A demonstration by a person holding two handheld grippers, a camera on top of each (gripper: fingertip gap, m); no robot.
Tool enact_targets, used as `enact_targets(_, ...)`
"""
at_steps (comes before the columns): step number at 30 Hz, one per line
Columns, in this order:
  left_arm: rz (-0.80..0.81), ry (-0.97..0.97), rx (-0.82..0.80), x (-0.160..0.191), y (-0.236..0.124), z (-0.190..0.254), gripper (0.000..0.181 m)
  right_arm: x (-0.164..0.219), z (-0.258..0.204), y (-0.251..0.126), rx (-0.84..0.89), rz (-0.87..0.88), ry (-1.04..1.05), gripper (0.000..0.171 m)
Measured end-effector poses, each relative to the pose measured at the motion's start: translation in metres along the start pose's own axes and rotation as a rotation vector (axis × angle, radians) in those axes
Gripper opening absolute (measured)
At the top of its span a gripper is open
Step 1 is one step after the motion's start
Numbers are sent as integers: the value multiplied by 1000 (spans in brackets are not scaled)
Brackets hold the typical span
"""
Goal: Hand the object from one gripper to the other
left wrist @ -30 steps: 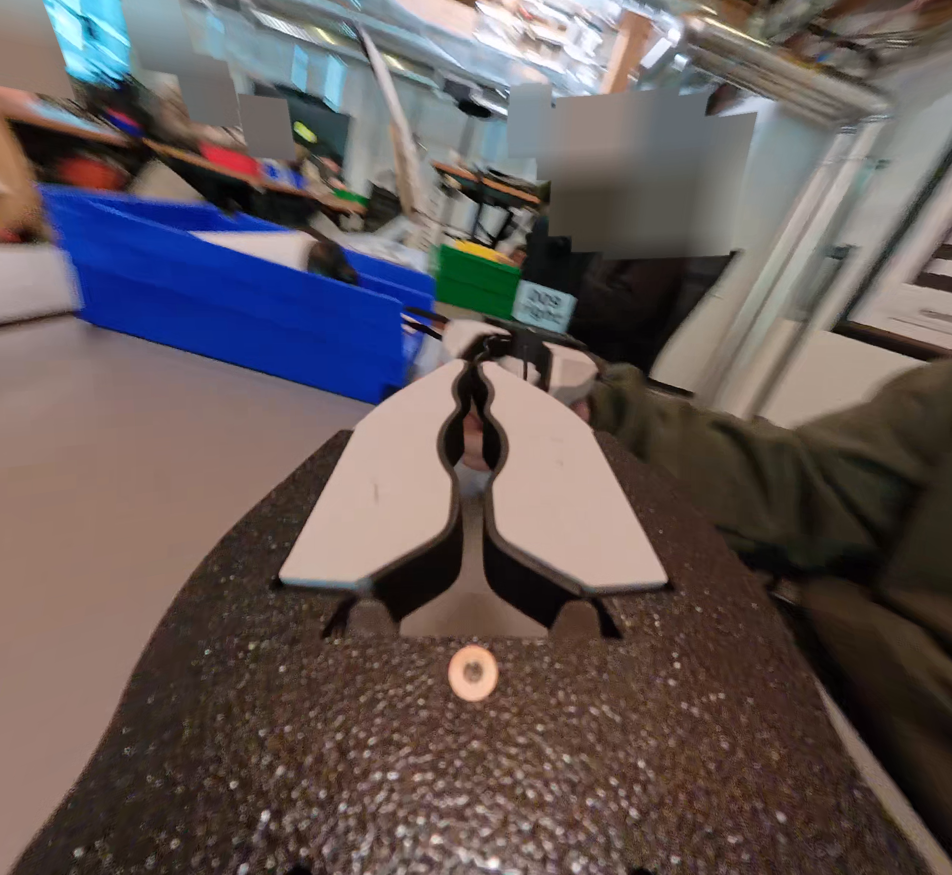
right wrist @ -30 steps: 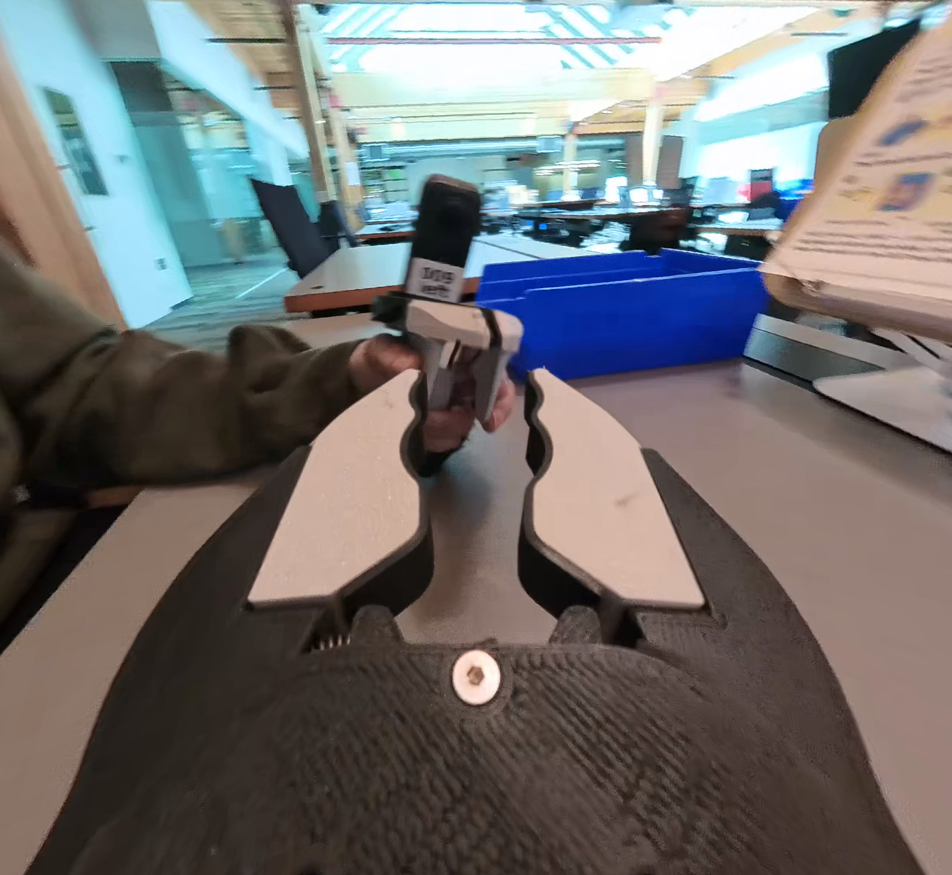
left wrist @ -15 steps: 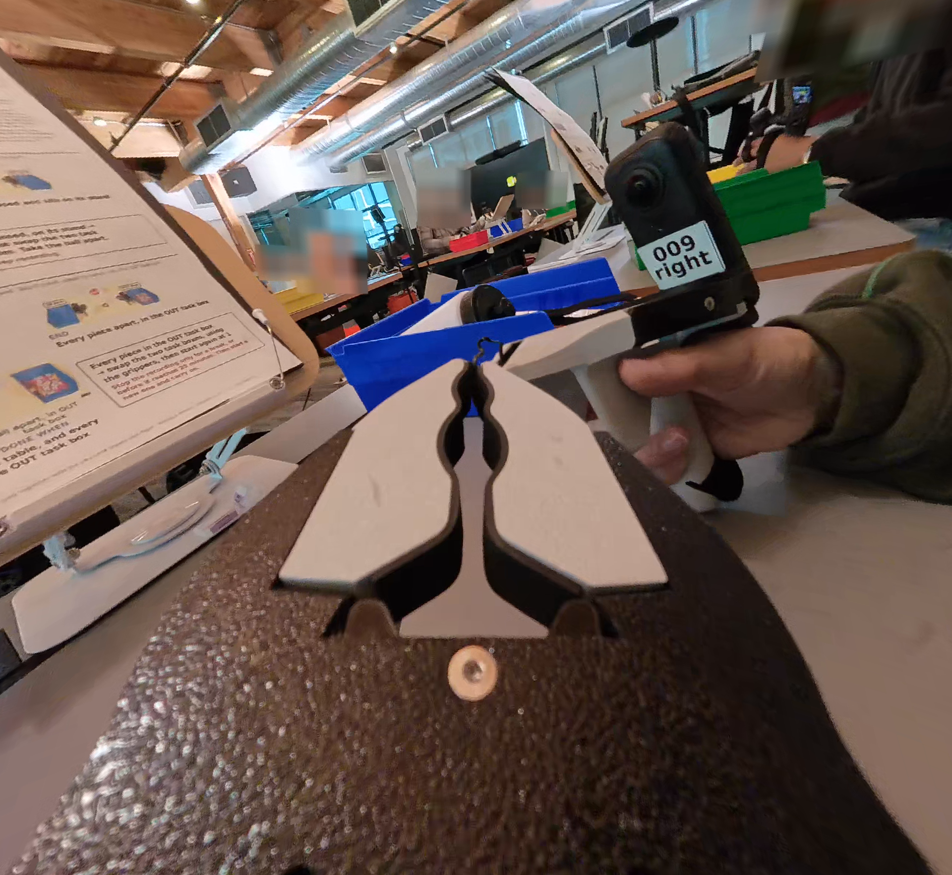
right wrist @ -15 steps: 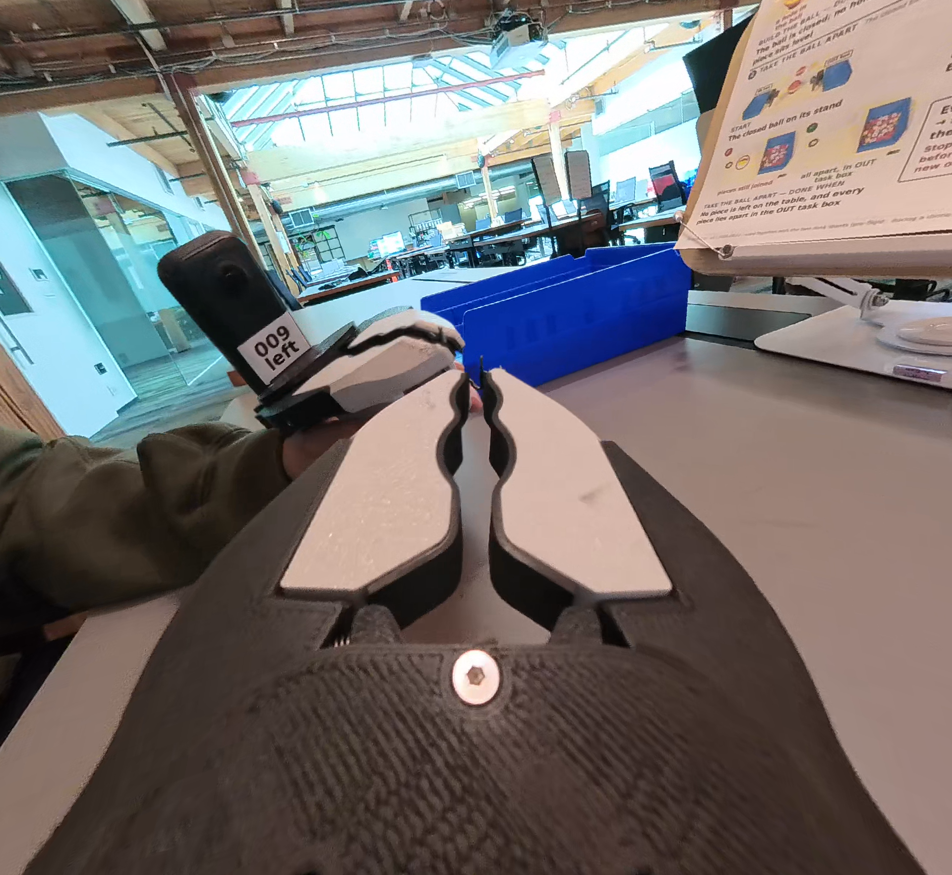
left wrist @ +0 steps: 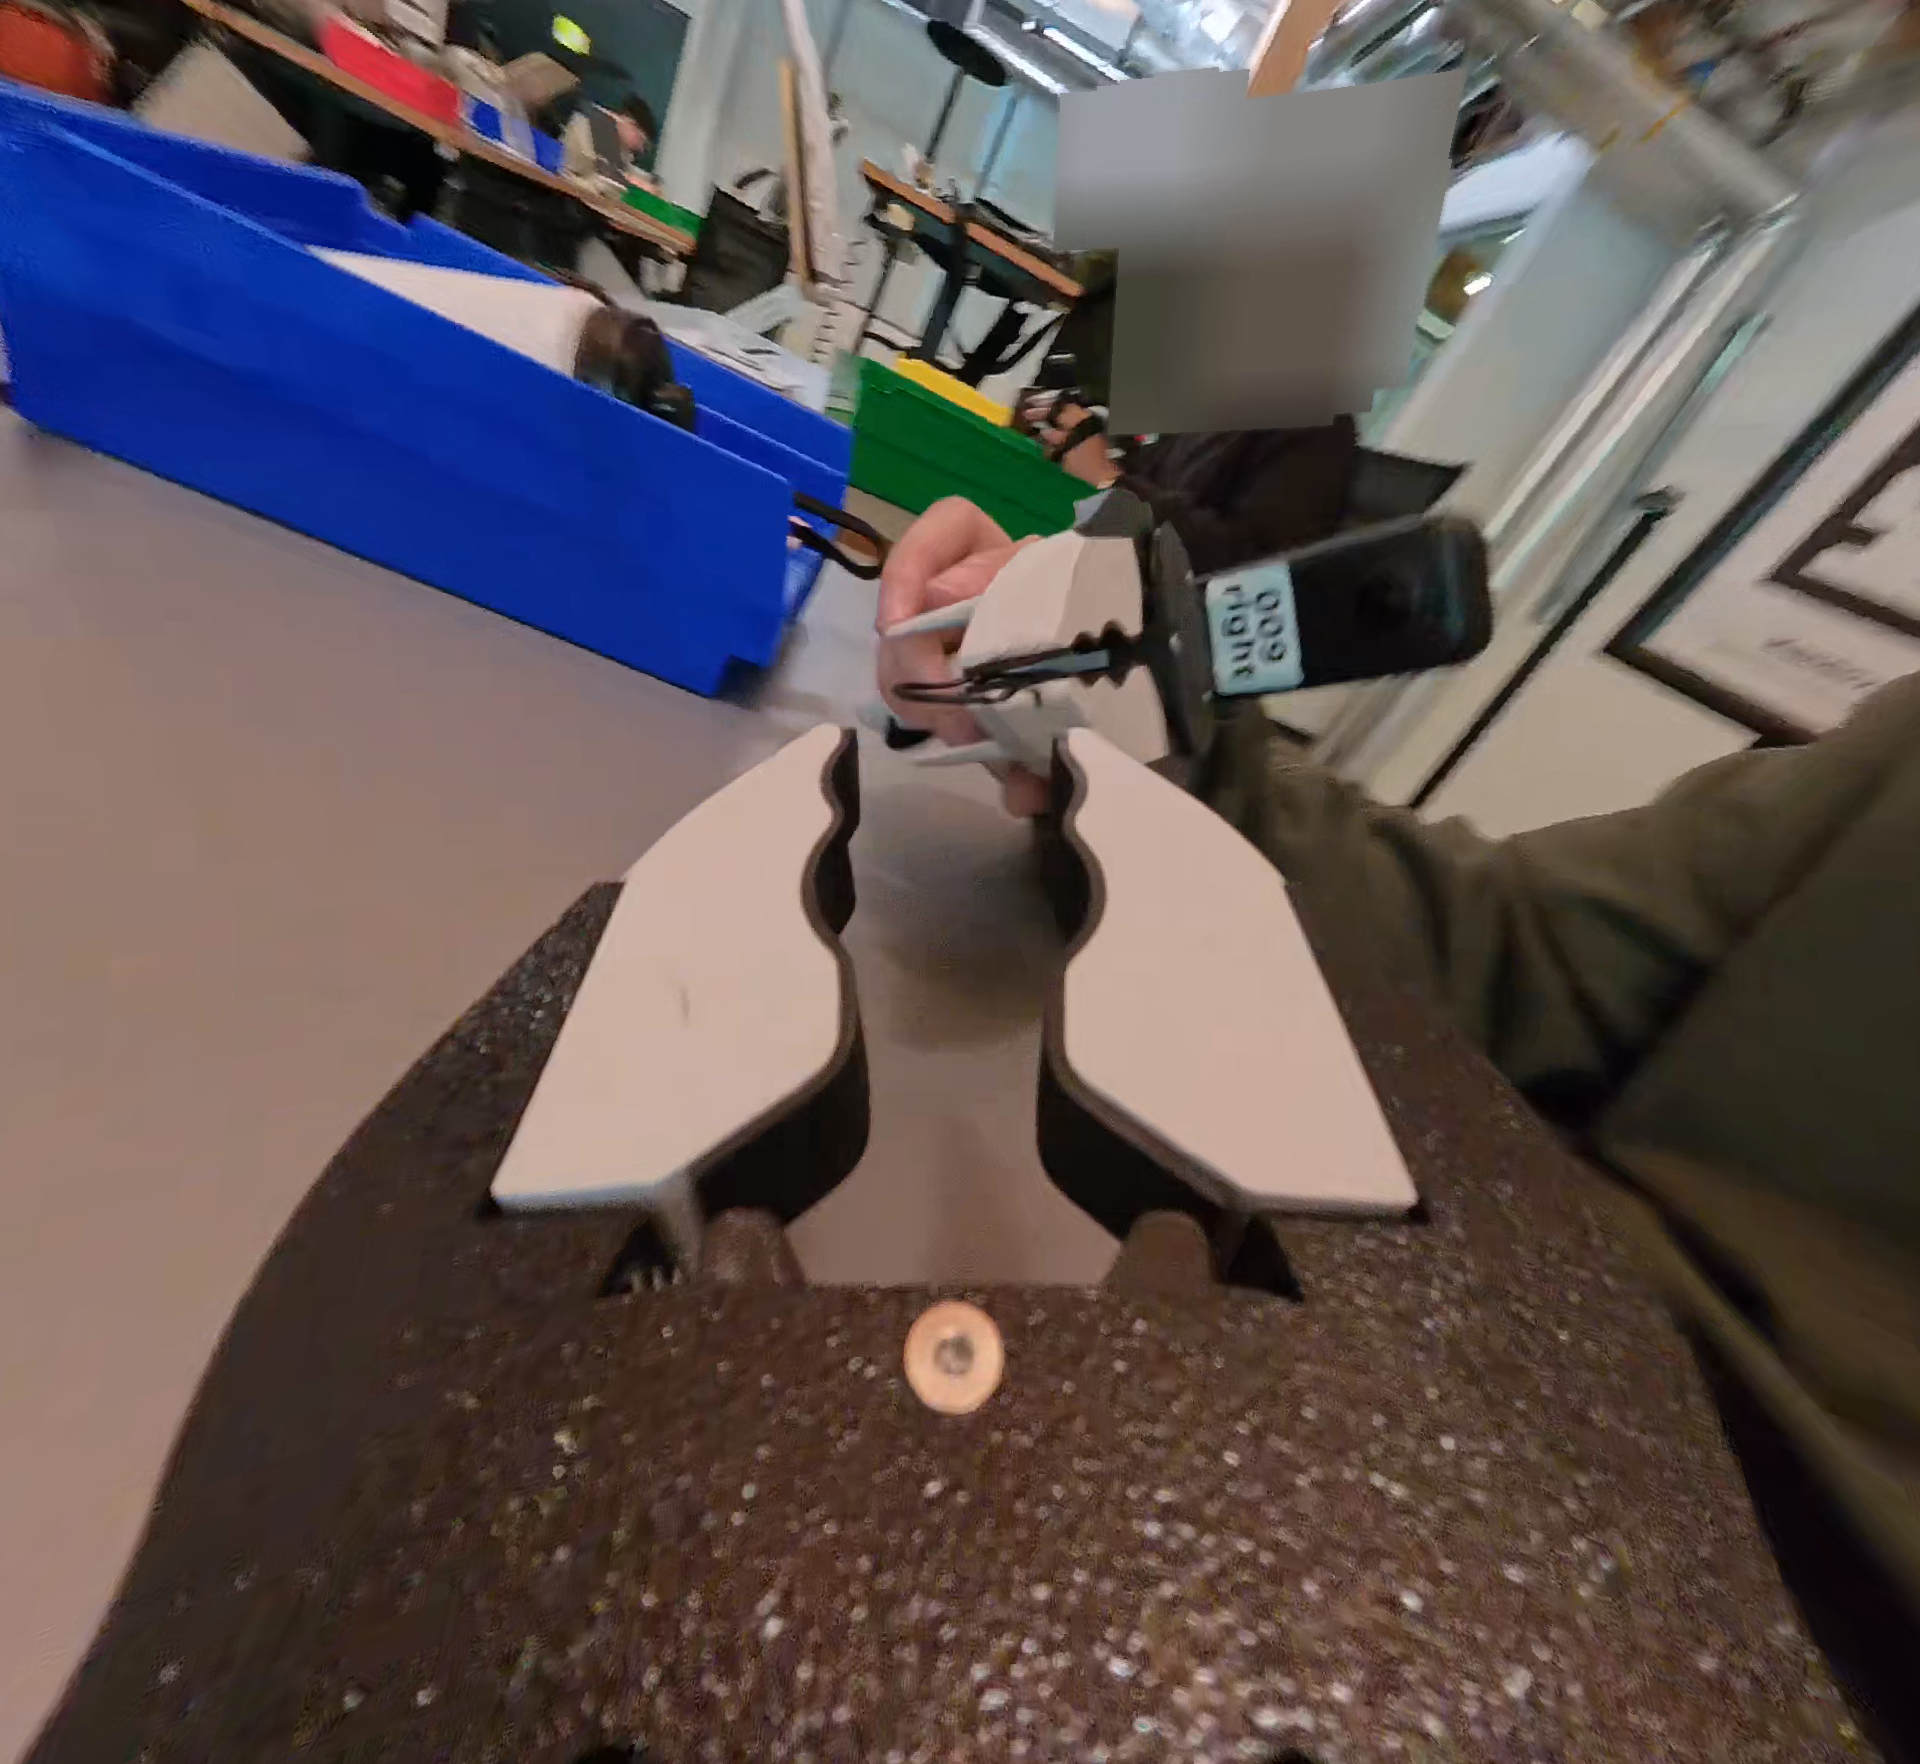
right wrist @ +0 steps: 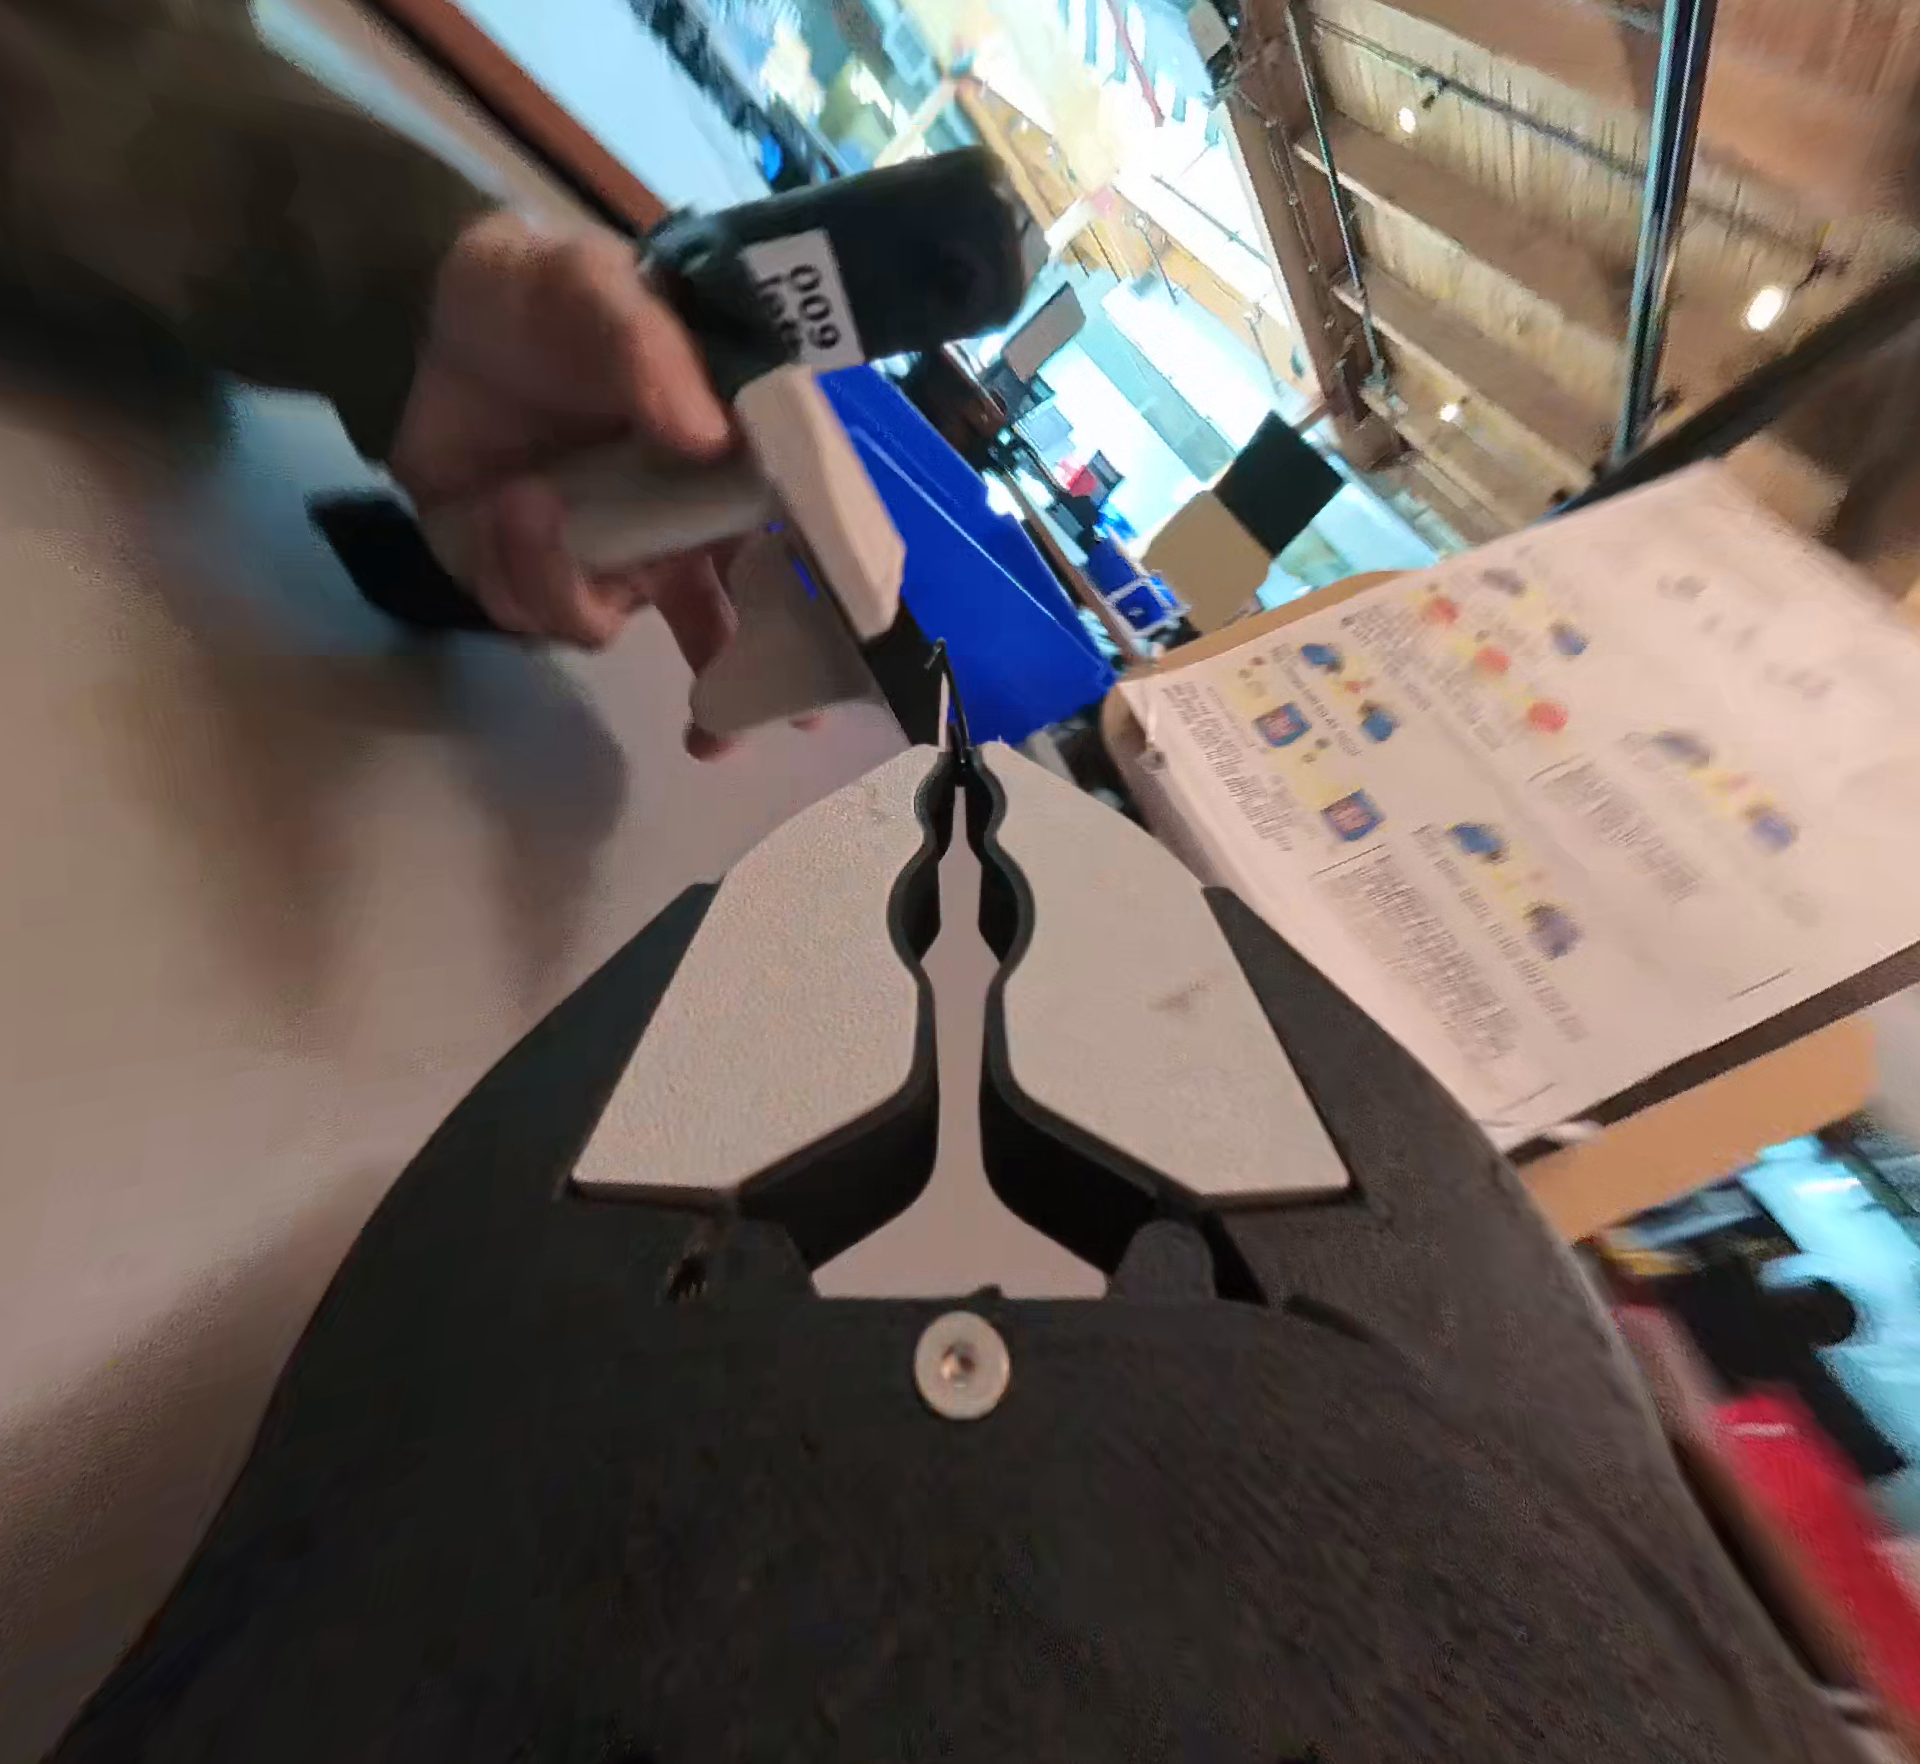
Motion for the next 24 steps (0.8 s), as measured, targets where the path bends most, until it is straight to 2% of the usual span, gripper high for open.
enact_targets(3, -18, -156, 69, 3, -3, 0, 33, 0, -7, 3, 24, -76, -265, 1)
enact_targets(7, -26, -307, 124, 5, -3, -1, 29, 1, -9, 3, 28, -139, -449, 1)
enact_targets(8, -34, -329, 125, 6, -4, -2, 23, 3, -10, 3, 18, -157, -482, 1)
enact_targets(13, -42, -413, 97, 11, -4, -11, 15, 1, -19, 7, -23, -172, -564, 1)
enact_targets(14, -46, -417, 101, 12, -4, -11, 6, 0, -20, 8, -19, -168, -566, 1)
enact_targets(15, -53, -410, 96, 13, -4, -12, 5, 0, -20, 8, -15, -169, -564, 1)
enact_targets(20, -52, -335, 70, 12, -4, -11, 0, 0, -12, 6, 26, -129, -415, 4)
enact_targets(21, -45, -321, 65, 11, -4, -12, 1, -1, -9, 4, 51, -102, -332, 8)
enact_targets(24, 9, -242, 16, 4, -7, -16, 1, 1, 1, 2, 37, -17, 72, 34)
Point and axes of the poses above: each gripper's, where its closed fingertips meet, y out along the fingers, x out of its underside, z = x × y across the jaws, the point moved 3 cm from there along -y, back along the fingers, and after that the axes turned 1 degree about z, right-handed, at the moved point
